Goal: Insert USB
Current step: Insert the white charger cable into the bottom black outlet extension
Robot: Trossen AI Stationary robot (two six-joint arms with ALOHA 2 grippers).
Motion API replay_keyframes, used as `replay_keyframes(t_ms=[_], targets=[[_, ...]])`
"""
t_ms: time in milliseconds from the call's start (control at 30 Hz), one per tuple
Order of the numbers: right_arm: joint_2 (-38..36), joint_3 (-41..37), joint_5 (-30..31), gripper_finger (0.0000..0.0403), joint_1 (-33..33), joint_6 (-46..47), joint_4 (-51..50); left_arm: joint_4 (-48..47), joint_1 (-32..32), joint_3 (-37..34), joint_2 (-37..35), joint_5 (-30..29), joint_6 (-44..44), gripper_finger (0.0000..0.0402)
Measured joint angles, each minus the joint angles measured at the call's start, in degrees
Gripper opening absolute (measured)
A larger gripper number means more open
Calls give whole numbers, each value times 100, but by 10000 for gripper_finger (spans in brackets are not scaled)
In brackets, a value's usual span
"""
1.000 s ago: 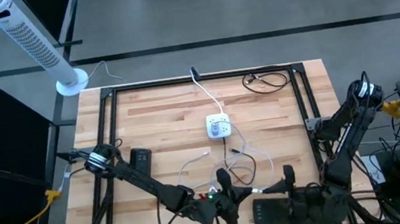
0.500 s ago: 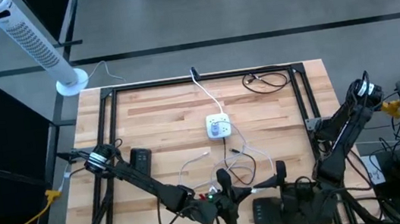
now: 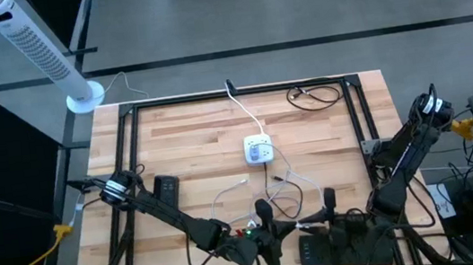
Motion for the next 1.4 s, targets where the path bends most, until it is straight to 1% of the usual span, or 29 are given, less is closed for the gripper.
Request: replay_keyframes(t_ms=[200, 400, 667, 733, 800, 867, 933, 1033, 1133, 1200, 1267, 1400], targets=[[0, 0, 0, 59, 2, -14, -55, -17, 7, -2, -25, -30, -5, 1], [-5, 0, 14, 11, -16, 203, -255, -84, 7, -9, -62, -29, -41, 1], [-5, 0, 3, 10, -14, 202, -253, -194, 7, -9, -84, -27, -120, 1], [-5, 3, -2, 10, -12, 253, -266, -294, 2, -9, -92, -14, -130, 11], [-5, 34, -44, 10, -2, 333, -303, -420, -6, -9, -96, -30, -134, 30], [-5, 144, -348, 10, 4, 479, -381, -530, -26, -8, -96, -31, -197, 53], [-5, 348, -636, 10, 4, 775, -735, -722, -35, -7, -100, -37, -360, 75], [6, 785, -942, 10, 4, 1492, -1735, -1141, -37, -7, -116, -45, -696, 104], [91, 1296, -1435, 10, 2, 2467, -2875, -1615, -41, -7, -116, -47, -1229, 125], [255, 1620, -1915, 10, -51, 3154, -3447, -2050, -48, -7, -116, -58, -1719, 132], [484, 1907, -2536, 10, -160, 3803, -3850, -2597, -52, -7, -116, -166, -2282, 134], [1062, 2165, -3812, 10, -473, 4410, -4047, -3891, -55, -7, -116, -284, -3595, 122]])
